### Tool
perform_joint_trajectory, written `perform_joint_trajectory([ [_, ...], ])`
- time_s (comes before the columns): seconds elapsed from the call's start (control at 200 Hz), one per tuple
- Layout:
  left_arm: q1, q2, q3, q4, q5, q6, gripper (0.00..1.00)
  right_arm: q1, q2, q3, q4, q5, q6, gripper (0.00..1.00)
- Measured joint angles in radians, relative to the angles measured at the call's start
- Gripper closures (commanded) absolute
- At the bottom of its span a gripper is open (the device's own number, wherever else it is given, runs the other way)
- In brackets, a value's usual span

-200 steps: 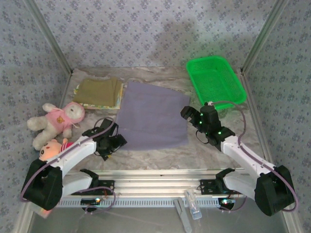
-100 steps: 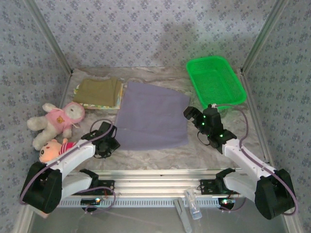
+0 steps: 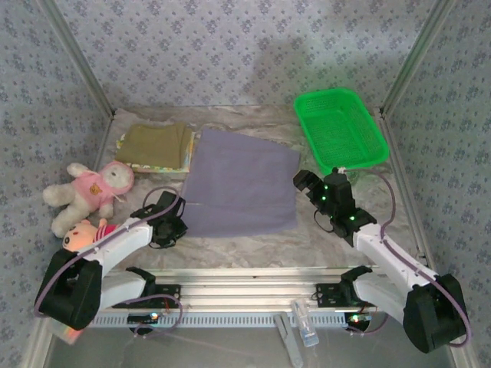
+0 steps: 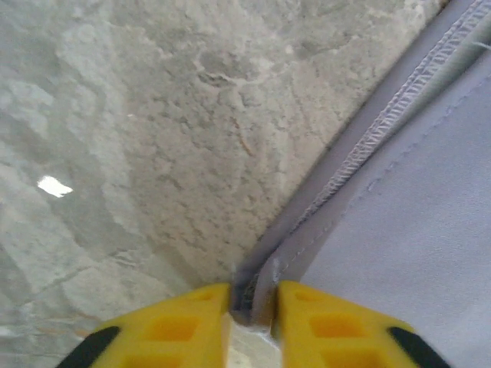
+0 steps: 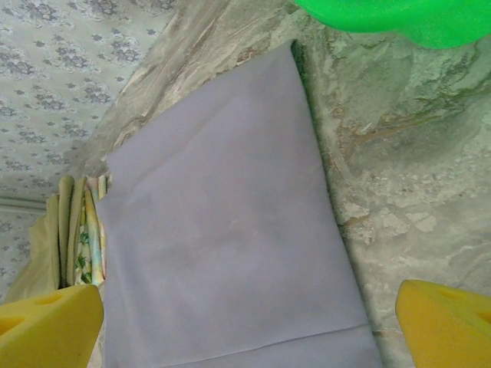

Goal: Fold and stack the skirts

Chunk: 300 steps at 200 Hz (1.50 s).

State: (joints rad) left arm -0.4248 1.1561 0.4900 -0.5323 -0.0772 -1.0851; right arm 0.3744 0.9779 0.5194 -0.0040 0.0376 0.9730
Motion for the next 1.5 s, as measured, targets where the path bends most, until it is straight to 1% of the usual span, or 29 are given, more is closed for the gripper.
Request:
perform_joint_trajectory([
  [0.1, 0.0, 0.014, 0.015, -0.011, -0.002, 0.001, 1.0, -0.012, -0.005, 0.0, -0.043, -0.009, -0.026, 0.0],
  [0.26, 0.0, 0.041, 0.031, -0.001, 0.002, -0.005, 1.0, -0.029, -0.006, -0.007, -0.149, -0.06, -0.097, 0.0],
  [0.32, 0.0, 0.046, 0.034, -0.004, 0.002, -0.005, 1.0, -0.034, -0.013, -0.017, -0.198, -0.08, -0.122, 0.03],
  [0.445, 0.0, 0.048, 0.035, -0.005, 0.005, -0.005, 1.0, -0.053, -0.044, -0.061, -0.267, -0.135, -0.169, 0.17],
  [0.565, 0.0, 0.048, 0.035, -0.005, 0.005, -0.005, 1.0, -0.063, -0.055, -0.1, -0.28, -0.186, -0.203, 0.35],
  [0.625, 0.0, 0.048, 0.035, -0.005, 0.005, -0.005, 1.0, -0.063, -0.055, -0.106, -0.281, -0.201, -0.212, 0.41],
  [0.685, 0.0, 0.048, 0.035, -0.005, 0.005, -0.005, 1.0, -0.063, -0.047, -0.106, -0.276, -0.223, -0.223, 0.46],
  [0.804, 0.0, 0.048, 0.035, -0.005, 0.006, -0.005, 1.0, -0.06, 0.035, -0.107, -0.216, -0.297, -0.222, 0.51],
  [0.924, 0.0, 0.049, 0.035, -0.005, 0.006, -0.005, 1.0, -0.036, 0.105, -0.108, -0.191, -0.346, -0.222, 0.53],
  [1.014, 0.0, 0.049, 0.035, -0.005, 0.006, -0.005, 1.0, -0.009, 0.139, -0.108, -0.166, -0.368, -0.222, 0.56],
  [1.074, 0.0, 0.049, 0.035, -0.005, 0.006, -0.005, 1.0, 0.008, 0.161, -0.108, -0.152, -0.375, -0.221, 0.57],
  [1.304, 0.0, 0.05, 0.035, -0.005, 0.006, -0.005, 1.0, 0.044, 0.228, -0.106, -0.119, -0.368, -0.217, 0.56],
  [1.499, 0.0, 0.05, 0.035, -0.005, 0.006, -0.005, 1.0, 0.052, 0.252, -0.091, -0.119, -0.363, -0.211, 0.57],
])
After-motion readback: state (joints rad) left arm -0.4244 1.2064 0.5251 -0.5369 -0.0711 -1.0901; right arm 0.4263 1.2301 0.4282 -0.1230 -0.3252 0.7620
